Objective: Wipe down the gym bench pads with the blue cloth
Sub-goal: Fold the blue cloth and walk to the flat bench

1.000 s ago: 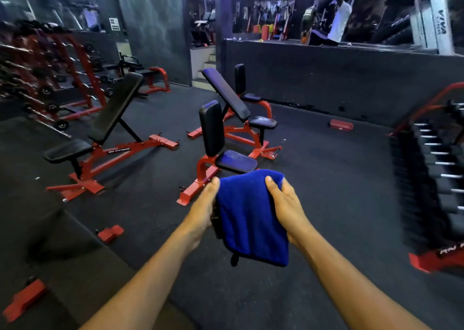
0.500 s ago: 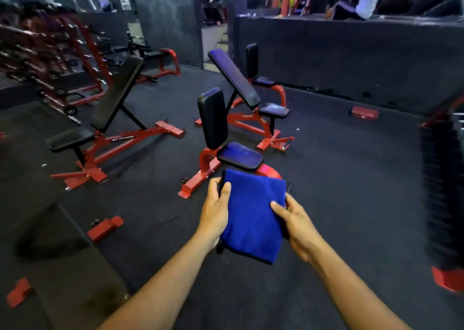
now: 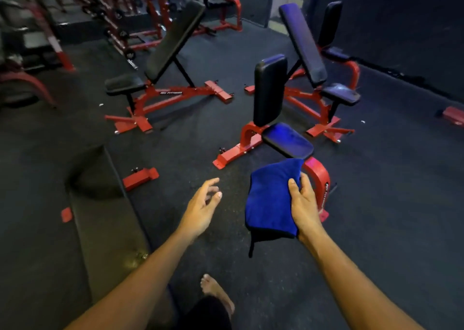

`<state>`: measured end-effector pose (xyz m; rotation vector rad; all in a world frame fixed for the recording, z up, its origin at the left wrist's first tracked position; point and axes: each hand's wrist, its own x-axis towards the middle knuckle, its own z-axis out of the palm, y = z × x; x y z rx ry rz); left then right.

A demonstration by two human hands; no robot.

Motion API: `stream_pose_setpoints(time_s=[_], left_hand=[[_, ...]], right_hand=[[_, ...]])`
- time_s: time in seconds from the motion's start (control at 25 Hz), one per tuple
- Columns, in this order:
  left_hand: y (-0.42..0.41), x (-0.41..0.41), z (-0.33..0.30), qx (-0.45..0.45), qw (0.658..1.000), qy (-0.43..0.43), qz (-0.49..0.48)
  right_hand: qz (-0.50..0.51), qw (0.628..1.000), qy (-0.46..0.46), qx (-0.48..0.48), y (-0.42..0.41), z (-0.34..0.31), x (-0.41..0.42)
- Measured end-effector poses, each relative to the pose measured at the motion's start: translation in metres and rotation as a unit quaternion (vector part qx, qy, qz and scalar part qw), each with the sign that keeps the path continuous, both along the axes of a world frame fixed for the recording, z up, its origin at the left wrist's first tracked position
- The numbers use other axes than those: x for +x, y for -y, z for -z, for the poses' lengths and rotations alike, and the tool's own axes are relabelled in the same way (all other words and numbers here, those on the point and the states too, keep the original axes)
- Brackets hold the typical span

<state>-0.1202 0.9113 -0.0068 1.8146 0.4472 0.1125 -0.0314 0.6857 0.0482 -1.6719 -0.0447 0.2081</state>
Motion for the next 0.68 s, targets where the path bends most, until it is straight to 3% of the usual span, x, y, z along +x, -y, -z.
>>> stream_pose_setpoints(time_s=[0.2, 0.44, 0.68], left_hand=[[-0.109, 0.010, 0.045, 0.064, 0.992, -0.042, -0.096], [-0.242, 0.009, 0.060, 0.077, 0.967, -0.091, -0.226], [-0.334, 0.022, 0.081, 0.073, 0.946, -0.141, -0.283]], right_hand=[[-0.110, 0.992, -0.011, -0.053, -0.109, 0.025, 0.083], [-0.236, 0.967, -0.046, -0.086, -0.257, 0.032, 0.144], [-0.300, 0.942, -0.067, -0.136, -0.381, 0.057, 0.197]])
